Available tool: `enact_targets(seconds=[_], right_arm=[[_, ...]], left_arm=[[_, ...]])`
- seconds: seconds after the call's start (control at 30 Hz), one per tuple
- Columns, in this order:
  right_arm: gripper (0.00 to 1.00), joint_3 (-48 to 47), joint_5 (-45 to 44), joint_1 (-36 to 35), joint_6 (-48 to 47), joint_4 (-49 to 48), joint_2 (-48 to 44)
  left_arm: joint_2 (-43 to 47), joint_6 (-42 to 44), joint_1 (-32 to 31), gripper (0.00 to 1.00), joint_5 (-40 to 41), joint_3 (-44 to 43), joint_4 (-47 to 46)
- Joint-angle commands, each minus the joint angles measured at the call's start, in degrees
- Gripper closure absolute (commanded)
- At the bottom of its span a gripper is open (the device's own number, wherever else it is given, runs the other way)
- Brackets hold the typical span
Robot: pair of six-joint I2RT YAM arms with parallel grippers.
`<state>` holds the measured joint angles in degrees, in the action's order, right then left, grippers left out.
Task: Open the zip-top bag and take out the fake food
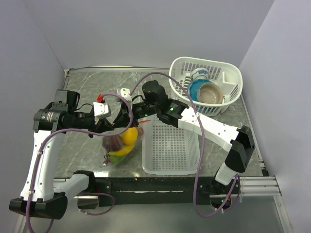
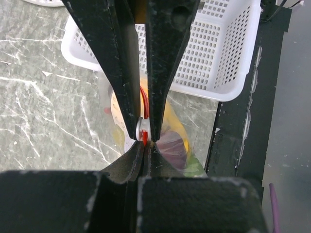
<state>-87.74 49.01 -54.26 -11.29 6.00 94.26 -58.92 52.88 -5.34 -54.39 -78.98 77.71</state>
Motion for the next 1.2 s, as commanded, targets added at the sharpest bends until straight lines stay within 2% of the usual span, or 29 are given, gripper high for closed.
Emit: enact_targets(seconds=[0.0, 0.1, 0.4, 0.67, 0.8, 0.83, 0.97, 1.17], right_arm=[[0.89, 0.4, 0.3, 2.1, 0.9, -2.4, -2.9], [1.0, 0.6, 0.8, 2.5, 0.7, -2.1, -2.9], [1.0, 2.7, -0.6, 3.0, 0.7, -2.0, -4.3], [1.0, 7.1, -4.3, 4.7, -0.7, -1.9, -5.1], [1.0, 8.6, -5.4, 6.9, 0.3, -3.1, -4.7], [1.0, 9.2, -5.7, 7.3, 0.7, -4.0, -4.4], [1.0, 10.4, -8.0, 9.2, 2.0, -5.6, -3.6], [1.0, 12.0, -15.0, 9.9, 1.0, -5.7, -2.5]], left_arm=[[1.3, 0.5, -0.2, 0.99, -3.0, -0.6, 0.9], [1.2, 0.3, -0.2, 0.99, -3.0, -0.8, 0.9], [1.3, 0.3, -0.2, 0.99, -3.1, -1.1, 0.9], [1.0, -1.8, -0.2, 0.99, -1.9, -9.9, 0.9], [1.0, -2.6, -0.2, 0.99, 2.9, -13.8, 0.1], [1.3, -4.2, -0.3, 0.99, 6.4, -13.6, -0.9], [4.7, -8.5, 0.0, 0.99, 14.6, -7.8, -12.4], [7.3, -10.4, 0.6, 0.99, 19.9, -2.7, -18.4]])
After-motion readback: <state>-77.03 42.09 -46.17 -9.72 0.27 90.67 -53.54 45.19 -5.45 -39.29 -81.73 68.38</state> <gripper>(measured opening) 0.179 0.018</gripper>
